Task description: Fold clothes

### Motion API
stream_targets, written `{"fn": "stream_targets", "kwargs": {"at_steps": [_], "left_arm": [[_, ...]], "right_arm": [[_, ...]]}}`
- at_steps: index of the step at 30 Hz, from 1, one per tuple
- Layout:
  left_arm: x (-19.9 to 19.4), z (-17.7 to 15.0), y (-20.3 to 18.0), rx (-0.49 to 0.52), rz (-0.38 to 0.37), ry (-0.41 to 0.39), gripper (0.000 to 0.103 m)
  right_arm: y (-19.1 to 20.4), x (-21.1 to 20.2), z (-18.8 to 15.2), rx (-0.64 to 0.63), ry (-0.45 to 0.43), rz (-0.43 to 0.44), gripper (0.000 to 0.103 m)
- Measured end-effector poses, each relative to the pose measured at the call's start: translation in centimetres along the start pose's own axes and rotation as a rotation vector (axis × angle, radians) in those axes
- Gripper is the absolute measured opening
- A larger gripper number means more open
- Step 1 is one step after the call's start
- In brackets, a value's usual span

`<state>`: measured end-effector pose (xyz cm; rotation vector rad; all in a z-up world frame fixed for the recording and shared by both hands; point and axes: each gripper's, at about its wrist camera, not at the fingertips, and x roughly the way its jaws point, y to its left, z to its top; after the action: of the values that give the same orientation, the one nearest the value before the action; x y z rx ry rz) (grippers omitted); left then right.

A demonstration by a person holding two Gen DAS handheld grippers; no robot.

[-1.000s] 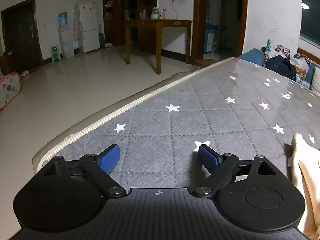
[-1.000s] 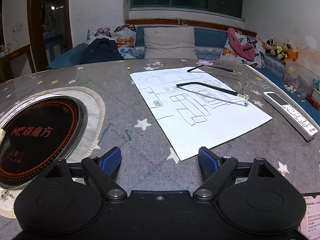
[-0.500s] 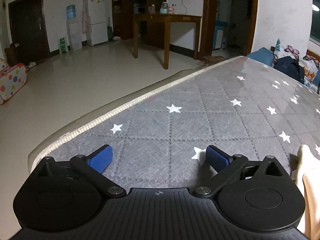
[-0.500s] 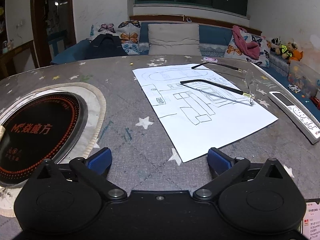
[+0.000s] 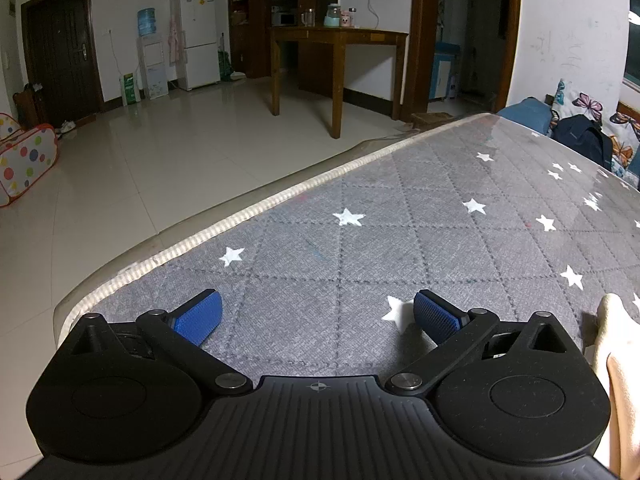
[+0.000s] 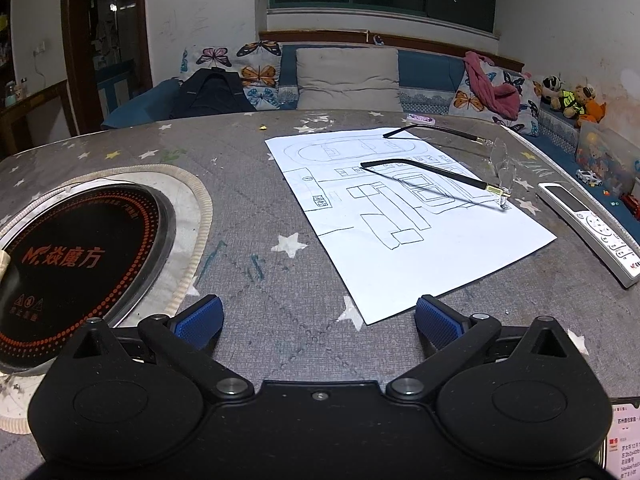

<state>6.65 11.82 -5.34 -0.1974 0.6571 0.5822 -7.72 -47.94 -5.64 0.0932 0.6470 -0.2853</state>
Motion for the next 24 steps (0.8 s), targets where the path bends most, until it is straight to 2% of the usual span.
{"fn": "stream_targets", "kwargs": {"at_steps": [24], "left_arm": [[-0.12,-0.29,0.32,0.0,0.0,-0.001,0.103]], "right_arm": [[0.35,0.19,0.11,-0.001,-0.002,0.0,0.103]]}}
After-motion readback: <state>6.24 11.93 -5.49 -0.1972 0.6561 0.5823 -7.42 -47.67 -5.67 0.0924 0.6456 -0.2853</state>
